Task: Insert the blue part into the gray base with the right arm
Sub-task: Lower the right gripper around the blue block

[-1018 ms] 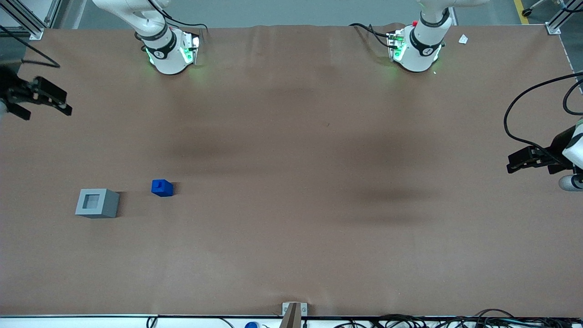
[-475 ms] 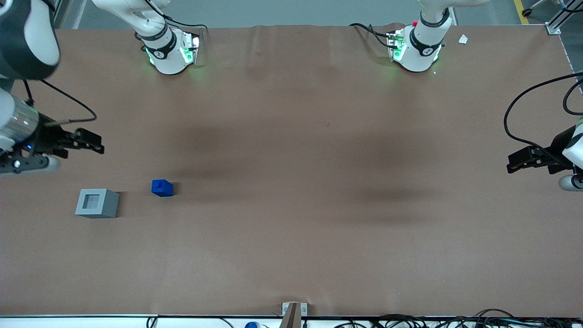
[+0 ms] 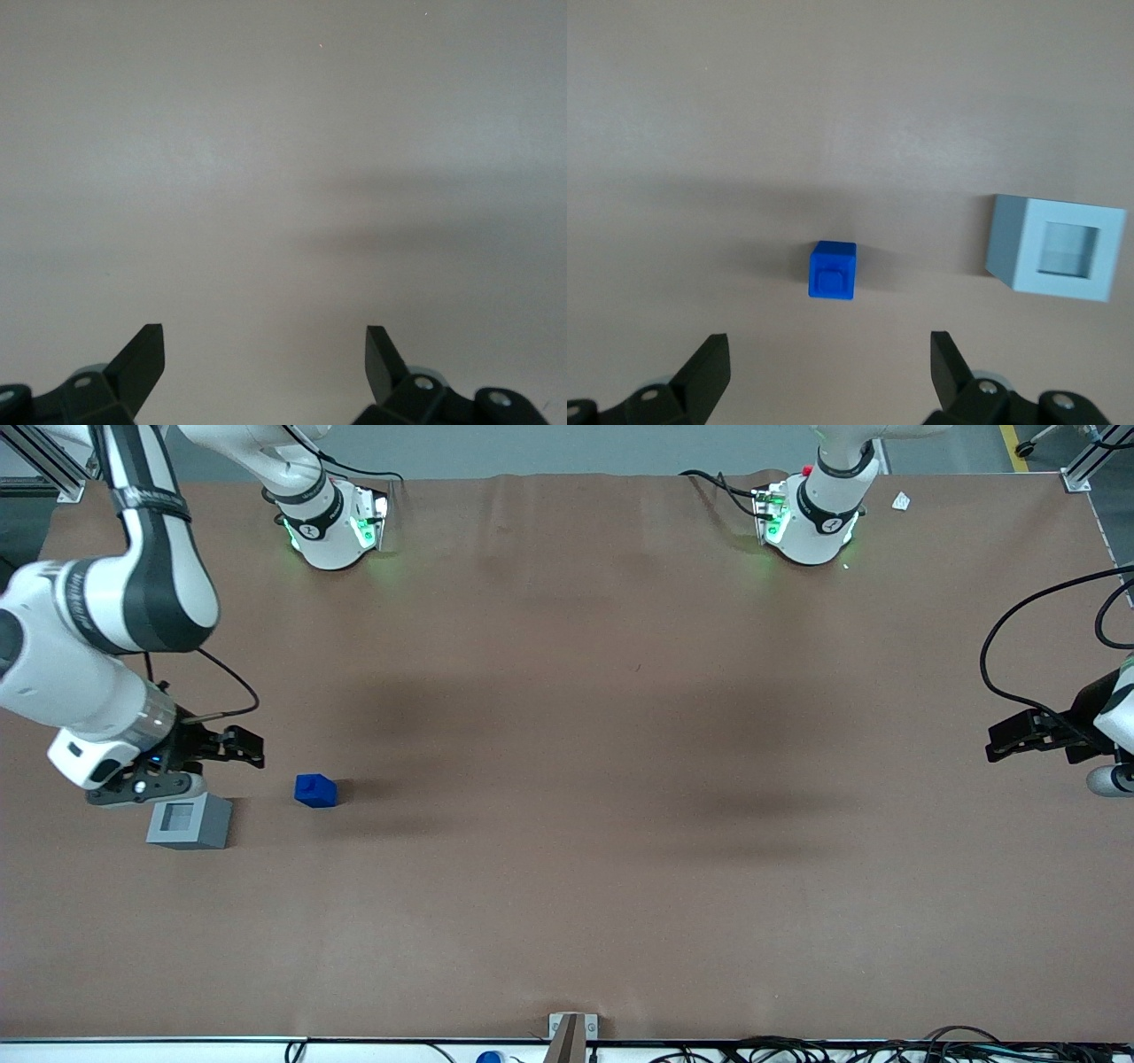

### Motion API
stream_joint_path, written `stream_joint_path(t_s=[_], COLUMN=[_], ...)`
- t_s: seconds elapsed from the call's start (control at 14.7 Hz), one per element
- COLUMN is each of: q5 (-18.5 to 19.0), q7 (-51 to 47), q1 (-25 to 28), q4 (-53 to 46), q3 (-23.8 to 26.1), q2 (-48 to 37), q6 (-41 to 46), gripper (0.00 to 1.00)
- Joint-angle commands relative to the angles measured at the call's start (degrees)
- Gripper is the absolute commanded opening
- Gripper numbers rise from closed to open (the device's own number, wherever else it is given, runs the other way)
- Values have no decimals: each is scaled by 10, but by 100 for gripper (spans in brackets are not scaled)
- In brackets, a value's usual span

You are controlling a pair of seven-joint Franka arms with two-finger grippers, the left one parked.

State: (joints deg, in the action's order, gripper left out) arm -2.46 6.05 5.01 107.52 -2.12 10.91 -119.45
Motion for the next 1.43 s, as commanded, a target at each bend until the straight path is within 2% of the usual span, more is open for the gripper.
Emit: stream_joint_path(t_s=[0.0, 0.54, 0.68, 0.88, 1.36], q5=[-7, -7, -10, -33, -33], q7=[-4, -6, -9, -9, -8], q1=[3, 4, 4, 5, 11], q4=[26, 79, 78, 78, 80], q3=[0, 1, 1, 1, 0], q2=[23, 90, 102, 111, 128], q6=[-43, -169, -172, -177, -185], gripper=[95, 91, 88, 86, 83])
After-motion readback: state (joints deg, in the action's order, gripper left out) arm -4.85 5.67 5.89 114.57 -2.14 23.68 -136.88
